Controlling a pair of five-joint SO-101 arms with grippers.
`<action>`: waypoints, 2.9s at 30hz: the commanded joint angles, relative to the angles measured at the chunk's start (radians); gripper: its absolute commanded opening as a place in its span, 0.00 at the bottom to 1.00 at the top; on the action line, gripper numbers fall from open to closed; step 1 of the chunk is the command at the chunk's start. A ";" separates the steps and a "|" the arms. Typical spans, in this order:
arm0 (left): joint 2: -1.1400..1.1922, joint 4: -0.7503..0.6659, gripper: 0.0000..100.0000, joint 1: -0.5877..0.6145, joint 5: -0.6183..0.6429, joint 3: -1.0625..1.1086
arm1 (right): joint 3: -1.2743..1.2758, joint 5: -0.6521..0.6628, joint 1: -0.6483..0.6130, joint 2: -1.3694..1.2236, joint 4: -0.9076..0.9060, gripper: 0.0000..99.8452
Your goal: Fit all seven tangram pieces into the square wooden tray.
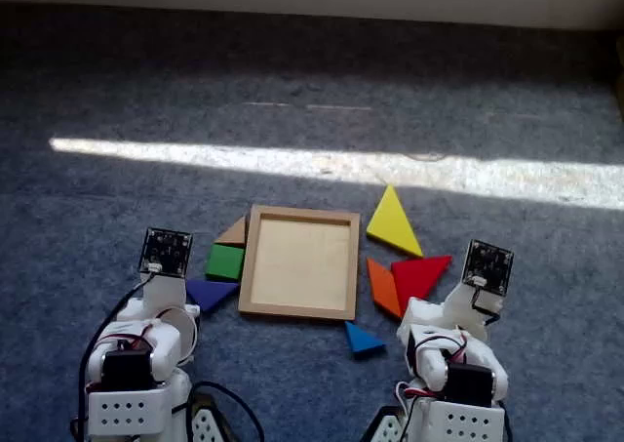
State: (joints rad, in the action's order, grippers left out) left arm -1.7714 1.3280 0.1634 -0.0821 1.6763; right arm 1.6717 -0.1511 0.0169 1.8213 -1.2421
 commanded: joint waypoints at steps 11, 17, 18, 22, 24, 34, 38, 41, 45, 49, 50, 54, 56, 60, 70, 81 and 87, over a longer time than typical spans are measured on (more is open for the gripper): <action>-0.045 0.006 0.01 0.012 -0.008 0.021 | 0.122 0.011 -0.002 0.013 -0.007 0.01; -0.045 0.006 0.01 0.012 -0.008 0.021 | 0.122 0.011 -0.002 0.013 -0.007 0.01; -0.045 0.006 0.01 0.012 -0.008 0.021 | 0.122 0.011 -0.002 0.013 -0.007 0.01; -0.045 0.006 0.01 0.012 -0.008 0.021 | 0.122 0.011 -0.002 0.013 -0.007 0.01; -0.045 0.006 0.01 0.012 -0.008 0.021 | 0.122 0.011 -0.002 0.013 -0.007 0.01; -0.045 0.006 0.01 0.012 -0.008 0.021 | 0.122 0.011 -0.002 0.013 -0.007 0.01; -0.045 0.006 0.01 0.012 -0.008 0.021 | 0.122 0.011 -0.002 0.013 -0.007 0.01; -0.045 0.006 0.01 0.012 -0.008 0.021 | 0.122 0.011 -0.002 0.013 -0.007 0.01; -0.045 0.006 0.01 0.012 -0.008 0.021 | 0.122 0.011 -0.002 0.013 -0.007 0.01; -0.045 0.006 0.01 0.012 -0.008 0.021 | 0.122 0.011 -0.002 0.013 -0.007 0.01; -0.045 0.006 0.01 0.012 -0.008 0.021 | 0.122 0.011 -0.002 0.013 -0.007 0.01; -0.045 0.006 0.01 0.012 -0.008 0.021 | 0.122 0.011 -0.008 0.013 -0.007 0.01; -0.045 0.006 0.01 0.012 -0.008 0.021 | 0.122 0.011 -0.008 0.013 -0.007 0.01; -0.045 0.006 0.01 0.012 -0.008 0.021 | 0.120 0.009 -0.008 0.013 -0.007 0.01; -0.045 0.006 0.01 0.012 -0.008 0.021 | 0.053 0.081 -0.012 0.015 0.008 0.01; -0.045 0.006 0.01 0.012 -0.008 0.021 | -0.472 0.210 0.024 -0.007 0.028 0.01; -0.045 0.006 0.01 0.012 -0.008 0.021 | -0.713 0.201 0.019 -0.351 0.021 0.01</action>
State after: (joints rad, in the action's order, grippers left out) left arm -1.7714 1.3280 0.1634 -0.0821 1.6763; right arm 1.0994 0.0637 0.0322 1.6801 -1.2375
